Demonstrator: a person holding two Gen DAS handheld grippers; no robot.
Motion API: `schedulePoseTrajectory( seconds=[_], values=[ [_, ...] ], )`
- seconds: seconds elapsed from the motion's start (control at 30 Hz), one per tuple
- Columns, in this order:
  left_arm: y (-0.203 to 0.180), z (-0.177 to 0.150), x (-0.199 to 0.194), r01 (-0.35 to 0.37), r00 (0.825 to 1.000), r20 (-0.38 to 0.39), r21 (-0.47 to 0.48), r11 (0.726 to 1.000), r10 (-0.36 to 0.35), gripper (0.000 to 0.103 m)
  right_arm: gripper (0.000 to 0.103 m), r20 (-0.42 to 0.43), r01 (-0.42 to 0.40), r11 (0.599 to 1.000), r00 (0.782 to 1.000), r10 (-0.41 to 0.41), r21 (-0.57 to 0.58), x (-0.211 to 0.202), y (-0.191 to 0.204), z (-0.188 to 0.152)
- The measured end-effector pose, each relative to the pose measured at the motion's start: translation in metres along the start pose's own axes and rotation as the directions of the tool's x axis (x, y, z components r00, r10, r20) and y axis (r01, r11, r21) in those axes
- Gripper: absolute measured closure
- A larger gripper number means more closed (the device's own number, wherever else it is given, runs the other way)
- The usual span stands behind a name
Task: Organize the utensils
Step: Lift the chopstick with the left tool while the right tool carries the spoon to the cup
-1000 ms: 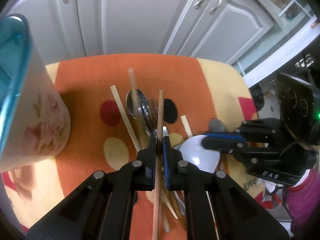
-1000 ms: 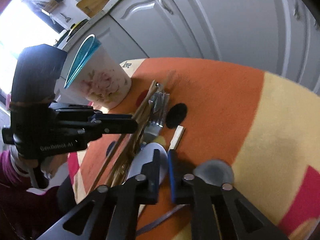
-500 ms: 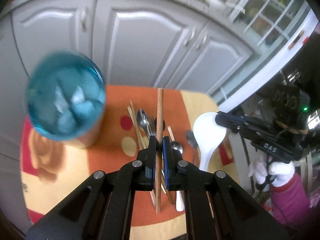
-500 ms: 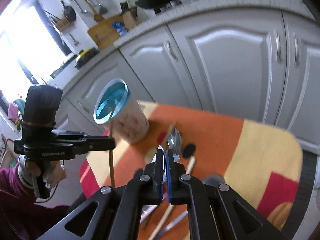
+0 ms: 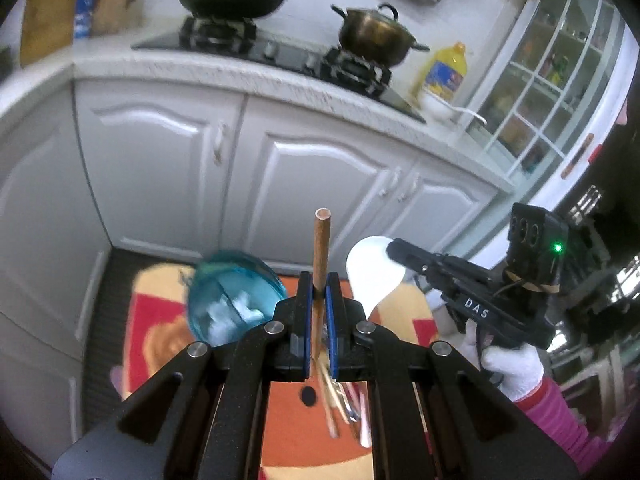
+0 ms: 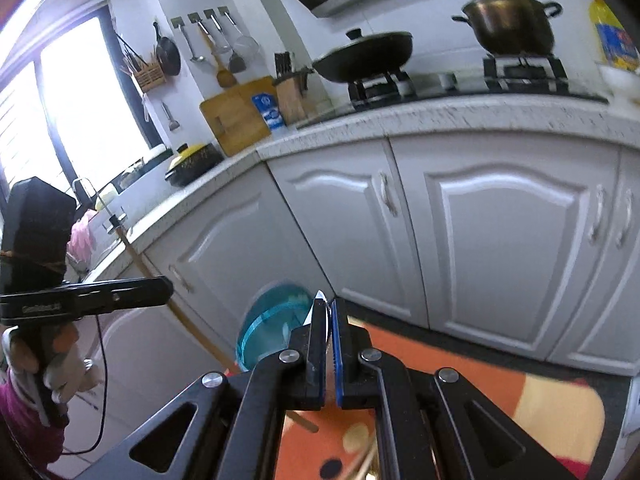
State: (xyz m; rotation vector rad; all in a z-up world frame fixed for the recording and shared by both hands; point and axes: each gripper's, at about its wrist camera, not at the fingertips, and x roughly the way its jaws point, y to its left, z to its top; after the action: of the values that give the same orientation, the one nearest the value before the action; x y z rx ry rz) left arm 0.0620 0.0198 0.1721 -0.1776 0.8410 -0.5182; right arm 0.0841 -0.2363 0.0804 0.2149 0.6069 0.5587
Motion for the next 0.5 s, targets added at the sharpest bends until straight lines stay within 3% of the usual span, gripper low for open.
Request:
schedulePoseTrajectory(
  seconds=[0.13,0.23,0.4,0.5],
  values=[
    [0.016,0.019,-0.010,-0.072,0.996,0.046,0.003,0.997,0.071,0.098,0.101,0.067,0.052,0.998,0.996,-0.050,-0.031,0.012,0.016,0.027],
    [0.027,0.027,-0.012,-0.142,0.988,0.071,0.008,0.990,0.141,0.098,0.101,0.102,0.139,0.987,0.986,-0.130,-0.083,0.034,0.030,0.037],
    [0.042,0.023,0.006,-0.251,0.965,0.089,0.029,0.968,0.247,0.098,0.101,0.078,0.217,0.969,0.975,-0.209,-0.121,0.080,0.036,0.033],
    [0.052,0.013,0.026,-0.271,0.961,0.058,0.022,0.962,0.269,0.098,0.101,0.065,0.237,0.962,0.971,-0.230,-0.133,0.100,0.034,0.022]
  ],
)
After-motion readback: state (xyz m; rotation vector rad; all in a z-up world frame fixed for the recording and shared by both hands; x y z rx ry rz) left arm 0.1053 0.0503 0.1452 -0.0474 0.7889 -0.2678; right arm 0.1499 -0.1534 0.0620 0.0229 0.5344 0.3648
